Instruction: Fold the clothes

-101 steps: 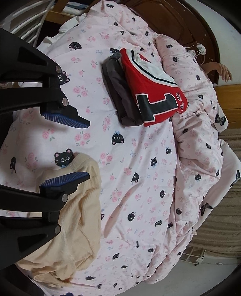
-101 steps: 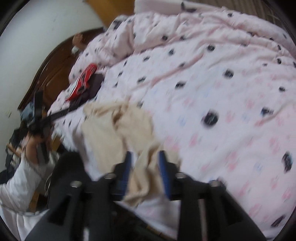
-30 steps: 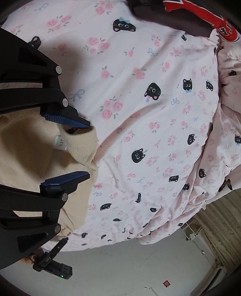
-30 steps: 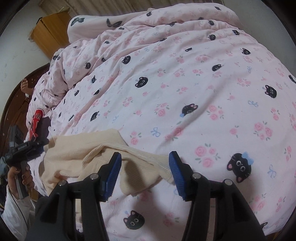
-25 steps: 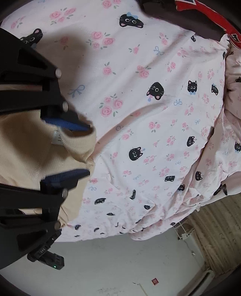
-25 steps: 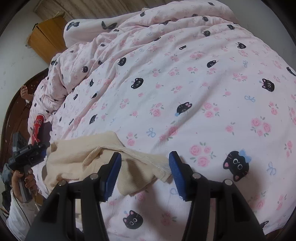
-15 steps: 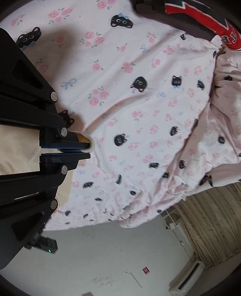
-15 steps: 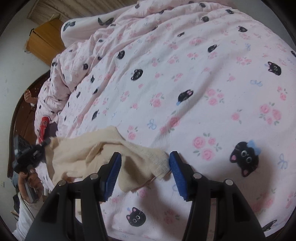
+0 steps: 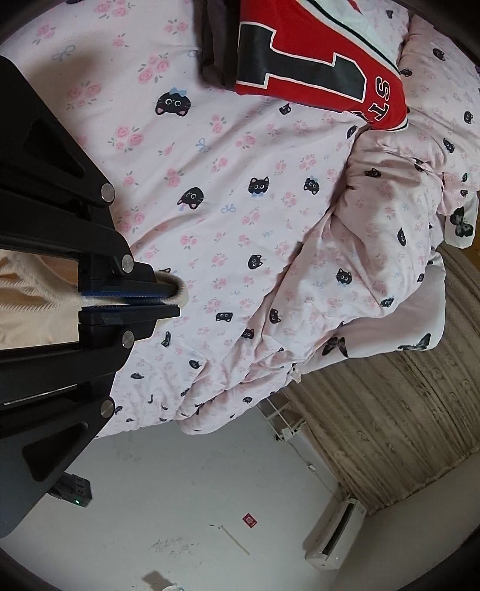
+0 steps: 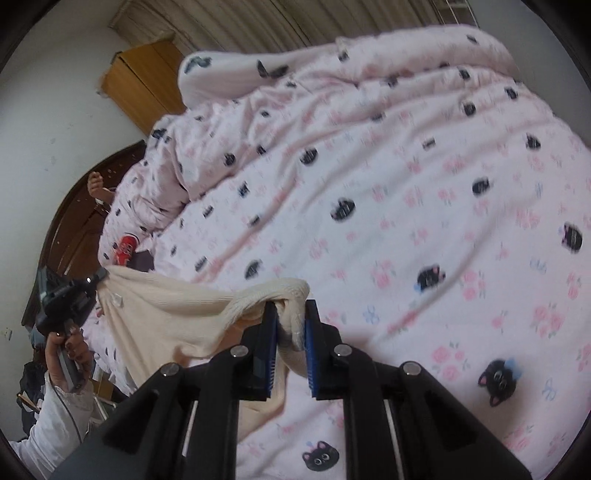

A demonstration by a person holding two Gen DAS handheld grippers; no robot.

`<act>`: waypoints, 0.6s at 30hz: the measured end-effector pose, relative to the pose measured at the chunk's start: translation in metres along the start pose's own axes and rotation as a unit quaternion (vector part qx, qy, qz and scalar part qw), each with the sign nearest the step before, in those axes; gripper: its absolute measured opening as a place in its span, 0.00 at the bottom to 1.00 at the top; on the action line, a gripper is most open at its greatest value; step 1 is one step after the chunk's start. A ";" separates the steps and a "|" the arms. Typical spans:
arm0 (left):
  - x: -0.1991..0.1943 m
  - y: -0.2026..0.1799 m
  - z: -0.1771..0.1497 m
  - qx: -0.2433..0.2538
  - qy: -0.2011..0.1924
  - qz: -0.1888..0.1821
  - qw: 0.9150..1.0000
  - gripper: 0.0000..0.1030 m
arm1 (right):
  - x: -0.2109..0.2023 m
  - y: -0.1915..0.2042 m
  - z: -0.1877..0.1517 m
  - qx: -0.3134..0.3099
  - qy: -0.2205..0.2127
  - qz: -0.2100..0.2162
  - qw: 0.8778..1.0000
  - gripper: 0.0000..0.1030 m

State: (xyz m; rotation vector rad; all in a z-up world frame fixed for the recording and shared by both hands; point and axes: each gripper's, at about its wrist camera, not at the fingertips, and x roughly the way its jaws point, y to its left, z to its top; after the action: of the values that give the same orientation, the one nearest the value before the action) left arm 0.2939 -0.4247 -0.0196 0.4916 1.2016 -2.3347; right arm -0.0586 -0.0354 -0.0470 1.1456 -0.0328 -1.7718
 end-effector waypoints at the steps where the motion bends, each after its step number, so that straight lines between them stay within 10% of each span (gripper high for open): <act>1: -0.004 0.000 -0.005 0.008 0.004 0.003 1.000 0.02 | 0.000 0.000 -0.004 -0.011 0.010 -0.005 1.000 0.14; 11: -0.011 0.038 -0.081 0.026 0.109 0.077 0.991 0.02 | 0.010 0.003 -0.056 -0.124 0.125 -0.062 0.982 0.16; 18: -0.008 0.050 -0.101 0.018 0.123 0.099 0.987 0.03 | 0.004 0.002 -0.071 -0.139 0.145 -0.078 0.977 0.52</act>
State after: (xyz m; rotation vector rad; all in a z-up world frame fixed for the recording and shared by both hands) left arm 0.3387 -0.3648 -0.1042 0.8919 1.1591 -2.1748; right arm -0.0075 -0.0082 -0.0877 1.2110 0.4768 -1.6621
